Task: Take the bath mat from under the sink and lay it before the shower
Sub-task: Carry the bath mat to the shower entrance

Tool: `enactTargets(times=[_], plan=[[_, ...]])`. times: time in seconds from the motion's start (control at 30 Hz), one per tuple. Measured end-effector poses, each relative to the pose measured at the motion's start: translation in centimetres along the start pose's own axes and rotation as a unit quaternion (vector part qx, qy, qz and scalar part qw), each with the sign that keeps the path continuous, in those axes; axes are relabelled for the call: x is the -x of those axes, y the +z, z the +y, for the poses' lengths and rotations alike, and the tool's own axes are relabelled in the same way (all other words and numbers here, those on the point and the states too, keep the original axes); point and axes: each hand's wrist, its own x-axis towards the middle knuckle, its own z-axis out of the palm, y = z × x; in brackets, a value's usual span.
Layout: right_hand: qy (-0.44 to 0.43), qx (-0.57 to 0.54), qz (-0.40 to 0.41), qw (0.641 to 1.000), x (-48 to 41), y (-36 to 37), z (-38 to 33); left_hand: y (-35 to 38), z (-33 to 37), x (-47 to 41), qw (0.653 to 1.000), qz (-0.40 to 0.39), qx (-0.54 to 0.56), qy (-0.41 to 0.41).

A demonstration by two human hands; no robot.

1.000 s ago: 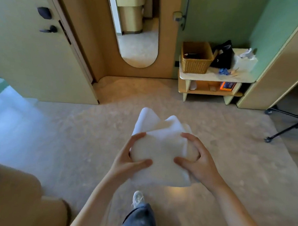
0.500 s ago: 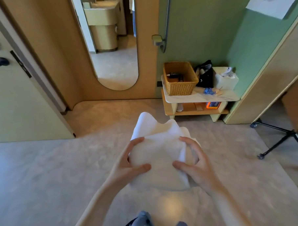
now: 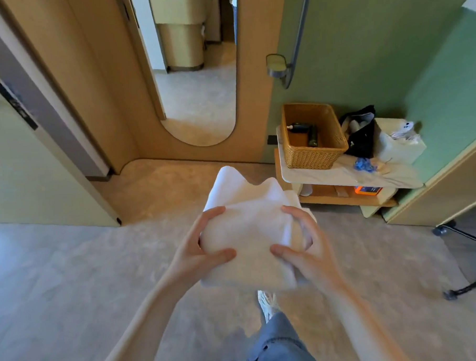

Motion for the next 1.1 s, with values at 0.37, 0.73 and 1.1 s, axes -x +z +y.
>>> enactTargets(times=[0.37, 0.73, 1.1], plan=[[-0.020, 0.038, -0.232, 0.972, -22.2, -0.9, -2.3, -0.1, 2.4, -11.9, 0.974, 0.214, 0.073, -0.002], [-0.037, 0.006, -0.470, 0.882, -27.8, 9.9, -4.0, -1.9, 2.3, -6.7, 0.871, 0.485, 0.073, -0.011], [-0.050, -0.026, -0.668, 0.742, -17.3, 22.4, -4.9, -1.3, 0.2, 8.4, 0.729, 0.681, 0.069, -0.015]])
